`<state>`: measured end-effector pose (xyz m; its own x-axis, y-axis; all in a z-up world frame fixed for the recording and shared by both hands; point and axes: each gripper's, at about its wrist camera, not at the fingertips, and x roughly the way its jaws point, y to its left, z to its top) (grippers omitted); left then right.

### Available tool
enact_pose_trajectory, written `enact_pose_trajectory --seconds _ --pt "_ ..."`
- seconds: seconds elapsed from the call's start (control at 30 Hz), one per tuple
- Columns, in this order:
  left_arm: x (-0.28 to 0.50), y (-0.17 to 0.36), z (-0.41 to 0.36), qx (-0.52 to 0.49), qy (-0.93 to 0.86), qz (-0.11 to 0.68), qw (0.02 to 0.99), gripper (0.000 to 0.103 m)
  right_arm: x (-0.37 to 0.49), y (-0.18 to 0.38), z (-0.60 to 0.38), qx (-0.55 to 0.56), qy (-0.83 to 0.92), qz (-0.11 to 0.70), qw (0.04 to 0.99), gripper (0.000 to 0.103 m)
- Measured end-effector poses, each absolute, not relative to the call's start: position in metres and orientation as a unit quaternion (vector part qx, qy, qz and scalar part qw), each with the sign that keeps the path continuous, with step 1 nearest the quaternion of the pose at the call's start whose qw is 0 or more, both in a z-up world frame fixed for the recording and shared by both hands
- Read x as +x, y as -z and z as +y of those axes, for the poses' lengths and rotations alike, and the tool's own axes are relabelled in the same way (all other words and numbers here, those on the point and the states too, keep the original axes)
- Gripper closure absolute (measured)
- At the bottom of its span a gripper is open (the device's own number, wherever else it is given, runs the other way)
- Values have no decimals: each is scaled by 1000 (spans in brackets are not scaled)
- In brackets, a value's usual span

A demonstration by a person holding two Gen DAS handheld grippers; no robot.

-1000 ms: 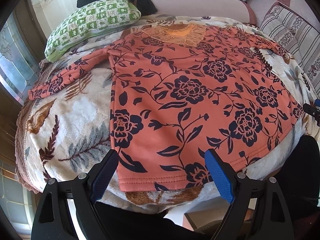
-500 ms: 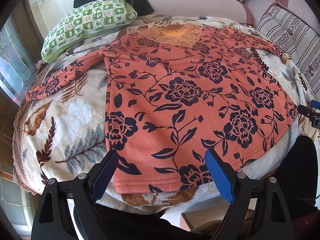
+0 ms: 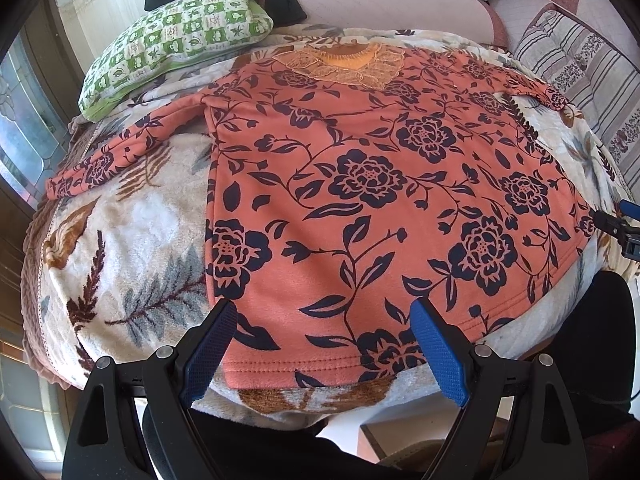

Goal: Fold small clothes

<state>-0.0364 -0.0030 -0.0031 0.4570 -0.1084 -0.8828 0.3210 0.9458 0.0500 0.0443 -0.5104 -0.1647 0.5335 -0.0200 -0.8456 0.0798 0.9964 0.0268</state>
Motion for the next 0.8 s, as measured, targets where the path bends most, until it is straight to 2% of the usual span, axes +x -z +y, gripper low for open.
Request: enact_pose_trajectory --seconds 0.8 --pt "-16 13 -1 81 121 528 836 15 51 177 -516 51 28 491 869 0"
